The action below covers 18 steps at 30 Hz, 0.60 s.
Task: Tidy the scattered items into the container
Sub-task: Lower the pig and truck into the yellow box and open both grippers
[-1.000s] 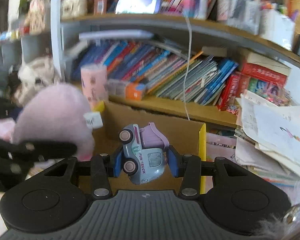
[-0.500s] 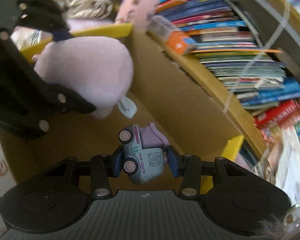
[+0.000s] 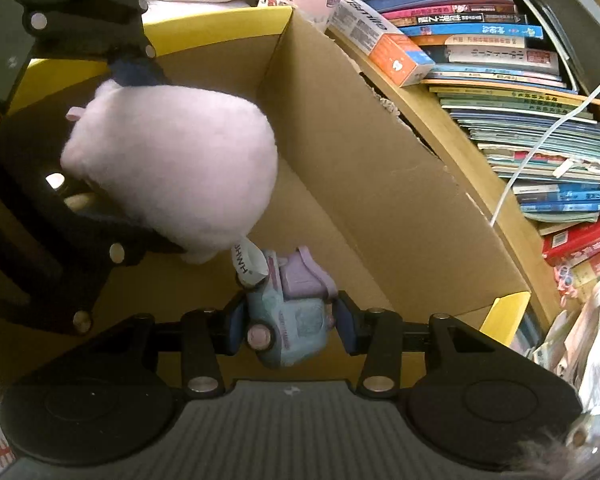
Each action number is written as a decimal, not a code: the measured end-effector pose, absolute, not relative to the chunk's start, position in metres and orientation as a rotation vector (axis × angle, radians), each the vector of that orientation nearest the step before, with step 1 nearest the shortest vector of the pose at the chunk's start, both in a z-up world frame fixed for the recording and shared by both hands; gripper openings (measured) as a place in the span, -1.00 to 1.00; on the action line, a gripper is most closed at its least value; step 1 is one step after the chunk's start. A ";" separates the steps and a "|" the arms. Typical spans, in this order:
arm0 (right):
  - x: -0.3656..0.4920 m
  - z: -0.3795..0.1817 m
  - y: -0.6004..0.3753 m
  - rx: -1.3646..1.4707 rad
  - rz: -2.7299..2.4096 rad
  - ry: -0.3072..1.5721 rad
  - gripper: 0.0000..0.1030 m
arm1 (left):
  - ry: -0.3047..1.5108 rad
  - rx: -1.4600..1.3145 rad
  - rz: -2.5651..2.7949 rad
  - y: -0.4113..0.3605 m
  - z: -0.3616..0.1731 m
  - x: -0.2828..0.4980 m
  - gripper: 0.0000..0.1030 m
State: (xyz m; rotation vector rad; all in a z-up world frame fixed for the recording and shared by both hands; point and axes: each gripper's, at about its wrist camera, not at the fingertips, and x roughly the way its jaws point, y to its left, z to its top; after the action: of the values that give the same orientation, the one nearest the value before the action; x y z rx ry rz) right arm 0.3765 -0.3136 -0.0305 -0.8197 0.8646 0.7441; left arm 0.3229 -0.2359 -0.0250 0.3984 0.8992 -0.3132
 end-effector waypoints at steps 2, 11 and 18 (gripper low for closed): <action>0.375 -0.030 -0.314 -0.824 0.739 0.855 0.00 | 0.899 0.399 -0.307 -0.236 -0.025 0.323 0.41; 0.366 -0.020 -0.315 -0.829 0.724 0.801 0.44 | 0.820 0.451 -0.278 -0.238 -0.013 0.309 0.64; 0.357 0.001 -0.322 -0.777 0.699 0.751 0.51 | 0.750 0.430 -0.250 -0.236 0.007 0.289 0.72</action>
State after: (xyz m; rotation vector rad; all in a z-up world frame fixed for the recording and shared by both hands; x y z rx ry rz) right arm 0.3570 -0.3216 0.0008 -0.7767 0.7514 0.6993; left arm 0.2886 -0.2362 0.0071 0.4305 0.7500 -0.2504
